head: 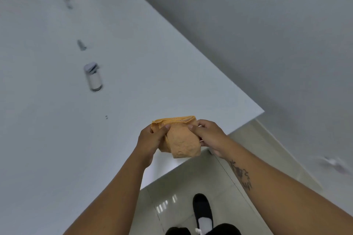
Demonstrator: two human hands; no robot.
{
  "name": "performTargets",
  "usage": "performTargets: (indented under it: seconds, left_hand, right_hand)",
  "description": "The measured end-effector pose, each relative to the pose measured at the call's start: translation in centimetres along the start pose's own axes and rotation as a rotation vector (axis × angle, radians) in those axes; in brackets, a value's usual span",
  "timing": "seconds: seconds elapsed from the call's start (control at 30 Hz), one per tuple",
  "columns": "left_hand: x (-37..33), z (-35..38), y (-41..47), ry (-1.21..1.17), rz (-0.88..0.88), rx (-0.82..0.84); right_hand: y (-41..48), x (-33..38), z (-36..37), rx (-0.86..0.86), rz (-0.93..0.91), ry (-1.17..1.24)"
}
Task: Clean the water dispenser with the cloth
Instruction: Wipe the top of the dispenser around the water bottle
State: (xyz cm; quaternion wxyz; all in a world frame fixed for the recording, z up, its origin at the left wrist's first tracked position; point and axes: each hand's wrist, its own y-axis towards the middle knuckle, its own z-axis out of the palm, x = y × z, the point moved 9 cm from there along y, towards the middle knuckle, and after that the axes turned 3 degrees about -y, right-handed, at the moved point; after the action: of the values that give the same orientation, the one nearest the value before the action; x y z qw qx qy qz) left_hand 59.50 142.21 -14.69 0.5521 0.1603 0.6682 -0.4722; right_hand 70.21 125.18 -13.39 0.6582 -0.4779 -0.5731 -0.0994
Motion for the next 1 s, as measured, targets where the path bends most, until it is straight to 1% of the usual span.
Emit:
performTargets:
  seconds: [0.13, 0.3, 0.4, 0.47, 0.5, 0.57, 0.63, 0.87, 0.9, 0.93, 1.0]
  left_hand:
    - [0.1, 4.6, -0.2, 0.092, -0.003, 0.243]
    - [1.9, 10.4, -2.7, 0.149, -0.028, 0.429]
    - [3.4, 15.3, -5.5, 0.234, -0.027, 0.585]
    - [4.2, 17.8, -7.2, 0.260, -0.037, 0.655]
    - [5.2, 20.1, -9.2, 0.291, -0.049, 0.724]
    - [6.3, 22.6, -11.4, 0.313, -0.056, 0.802]
    - [8.0, 26.5, -15.3, 0.359, -0.063, 0.911]
    - [14.0, 34.0, -27.4, 0.493, -0.081, 1.119]
    - [14.2, 34.2, -28.1, 0.510, -0.073, 1.130]
    - [15.9, 35.2, -30.8, 0.532, -0.062, 1.153]
    - [17.6, 35.8, -33.2, 0.553, -0.050, 1.149]
  right_hand:
    - [-4.7, -2.4, -3.0, -0.238, 0.010, 0.120]
    - [-10.9, -6.4, -6.2, -0.413, 0.054, 0.238]
    - [-16.1, -9.5, -9.0, -0.567, 0.066, 0.344]
    - [-18.8, -11.4, -10.1, -0.637, 0.087, 0.379]
    - [-21.5, -13.0, -11.0, -0.700, 0.092, 0.423]
    - [-24.5, -15.0, -11.9, -0.762, 0.107, 0.471]
    - [-29.4, -17.8, -13.3, -0.864, 0.106, 0.549]
    - [-42.7, -26.8, -14.7, -1.083, 0.153, 0.688]
    - [-43.2, -27.3, -14.7, -1.086, 0.150, 0.711]
    - [-46.1, -29.3, -14.5, -1.112, 0.156, 0.734]
    - [-48.7, -31.3, -14.2, -1.127, 0.159, 0.754]
